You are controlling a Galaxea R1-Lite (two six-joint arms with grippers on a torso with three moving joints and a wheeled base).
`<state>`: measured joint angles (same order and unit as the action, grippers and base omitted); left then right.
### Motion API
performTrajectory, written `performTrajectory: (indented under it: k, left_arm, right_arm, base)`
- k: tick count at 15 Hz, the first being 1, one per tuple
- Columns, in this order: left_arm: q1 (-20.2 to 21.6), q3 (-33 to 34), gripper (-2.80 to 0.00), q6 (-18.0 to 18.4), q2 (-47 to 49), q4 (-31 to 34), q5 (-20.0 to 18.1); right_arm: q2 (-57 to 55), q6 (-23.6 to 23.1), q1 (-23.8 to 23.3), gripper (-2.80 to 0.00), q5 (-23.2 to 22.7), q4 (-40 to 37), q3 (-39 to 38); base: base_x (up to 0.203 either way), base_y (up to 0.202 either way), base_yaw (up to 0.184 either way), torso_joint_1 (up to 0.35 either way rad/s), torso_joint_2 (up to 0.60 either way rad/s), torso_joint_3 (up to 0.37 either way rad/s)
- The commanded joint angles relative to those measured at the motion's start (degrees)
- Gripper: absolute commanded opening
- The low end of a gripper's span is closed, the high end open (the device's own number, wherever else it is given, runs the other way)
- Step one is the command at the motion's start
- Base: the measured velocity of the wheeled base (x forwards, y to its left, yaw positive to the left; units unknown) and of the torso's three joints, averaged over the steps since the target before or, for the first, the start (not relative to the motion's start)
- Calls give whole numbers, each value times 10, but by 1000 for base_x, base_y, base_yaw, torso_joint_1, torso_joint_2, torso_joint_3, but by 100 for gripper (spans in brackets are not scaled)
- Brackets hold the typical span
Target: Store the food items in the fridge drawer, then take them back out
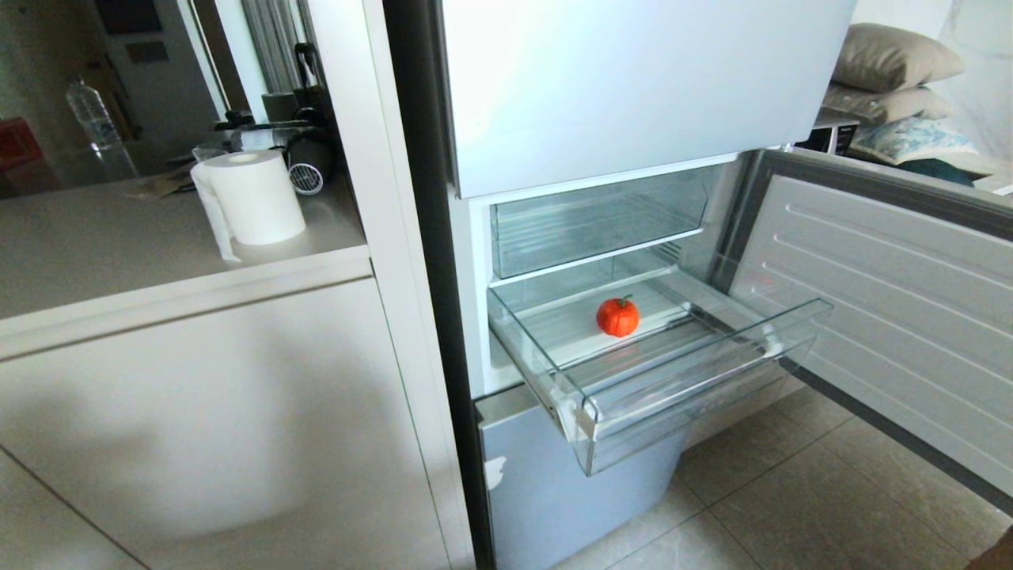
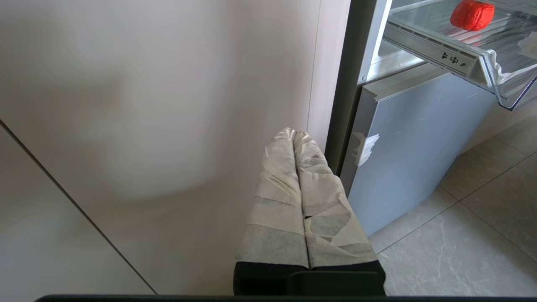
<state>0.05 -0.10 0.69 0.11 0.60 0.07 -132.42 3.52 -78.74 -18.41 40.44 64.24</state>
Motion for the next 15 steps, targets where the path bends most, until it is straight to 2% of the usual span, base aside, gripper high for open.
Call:
performTrajectory:
  k: [1, 11, 12, 15]
  left_arm:
    - [0, 0, -280, 0, 0, 0, 0]
    - [0, 0, -280, 0, 0, 0, 0]
    - [0, 0, -280, 0, 0, 0, 0]
    - [0, 0, -280, 0, 0, 0, 0]
  right_arm:
    - [-6, 4, 2, 0, -1, 2, 3]
    - [167, 16, -32, 0, 1, 0, -54]
    - [190, 16, -36, -280, 1, 0, -64]
    - [283, 60, -42, -280, 2, -3, -93]
  base:
    - [0, 0, 0, 0, 0, 0]
    - [0, 0, 0, 0, 0, 0]
    - [0, 0, 0, 0, 0, 0]
    - [0, 0, 0, 0, 0, 0]
